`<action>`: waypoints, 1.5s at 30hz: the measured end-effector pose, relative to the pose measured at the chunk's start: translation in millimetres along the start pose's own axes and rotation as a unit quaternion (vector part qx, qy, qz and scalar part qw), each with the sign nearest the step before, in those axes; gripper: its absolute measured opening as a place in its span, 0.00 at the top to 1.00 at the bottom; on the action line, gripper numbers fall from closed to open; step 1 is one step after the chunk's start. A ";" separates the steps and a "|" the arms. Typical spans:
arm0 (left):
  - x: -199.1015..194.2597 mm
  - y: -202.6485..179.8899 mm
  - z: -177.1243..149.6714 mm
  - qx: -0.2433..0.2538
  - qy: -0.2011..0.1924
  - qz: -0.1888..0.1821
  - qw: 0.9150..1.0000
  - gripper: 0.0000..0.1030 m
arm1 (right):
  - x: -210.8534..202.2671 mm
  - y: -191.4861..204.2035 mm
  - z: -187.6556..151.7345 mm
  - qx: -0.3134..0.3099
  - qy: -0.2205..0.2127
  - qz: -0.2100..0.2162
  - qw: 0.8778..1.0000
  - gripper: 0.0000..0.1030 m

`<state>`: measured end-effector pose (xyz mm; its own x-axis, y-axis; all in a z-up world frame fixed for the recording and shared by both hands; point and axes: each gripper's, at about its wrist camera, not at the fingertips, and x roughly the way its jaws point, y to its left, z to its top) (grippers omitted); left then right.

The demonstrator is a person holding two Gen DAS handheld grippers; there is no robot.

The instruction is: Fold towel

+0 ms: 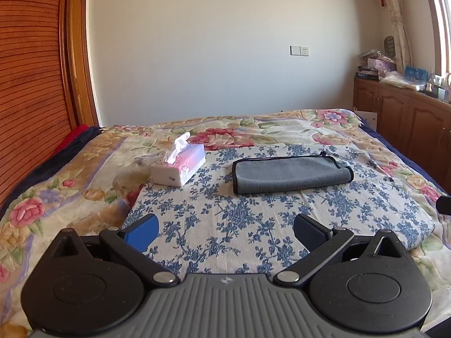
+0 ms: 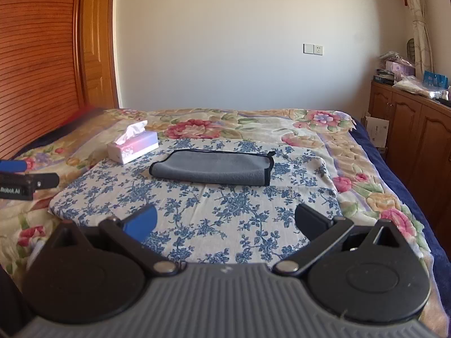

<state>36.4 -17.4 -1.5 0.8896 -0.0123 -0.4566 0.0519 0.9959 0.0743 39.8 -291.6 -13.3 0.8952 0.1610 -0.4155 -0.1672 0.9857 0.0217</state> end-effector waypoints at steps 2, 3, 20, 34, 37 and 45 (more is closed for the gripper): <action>-0.3 0.4 -3.0 0.003 -0.001 0.001 1.000 0.00 | -1.5 0.0 -1.4 0.000 -0.003 -0.002 1.000 0.00; -0.3 0.3 -4.7 0.005 -0.002 0.002 1.000 0.00 | -2.4 0.2 -2.1 0.000 -0.004 -0.003 1.000 0.00; -2.2 0.9 -15.1 -0.002 -0.027 -0.002 1.000 0.00 | -9.7 2.2 -7.5 -0.003 -0.035 -0.017 0.999 0.00; -16.3 9.9 -11.8 -0.012 -0.067 0.010 0.998 0.00 | -11.5 -5.9 -8.8 0.023 -0.048 -0.028 0.998 0.00; -19.6 11.3 -11.8 -0.014 -0.073 0.013 0.997 0.00 | -12.7 -5.4 -9.4 0.021 -0.053 -0.031 0.998 0.00; -21.1 12.5 -12.4 -0.018 -0.076 0.015 0.997 0.00 | -16.2 -3.2 -9.1 0.011 -0.067 -0.040 0.997 0.00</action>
<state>12.6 -3.6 -1.9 0.9488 0.0061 -0.3157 0.0110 0.9986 0.0522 22.1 -297.8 -14.9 0.9530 0.0852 -0.2908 -0.0850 0.9963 0.0134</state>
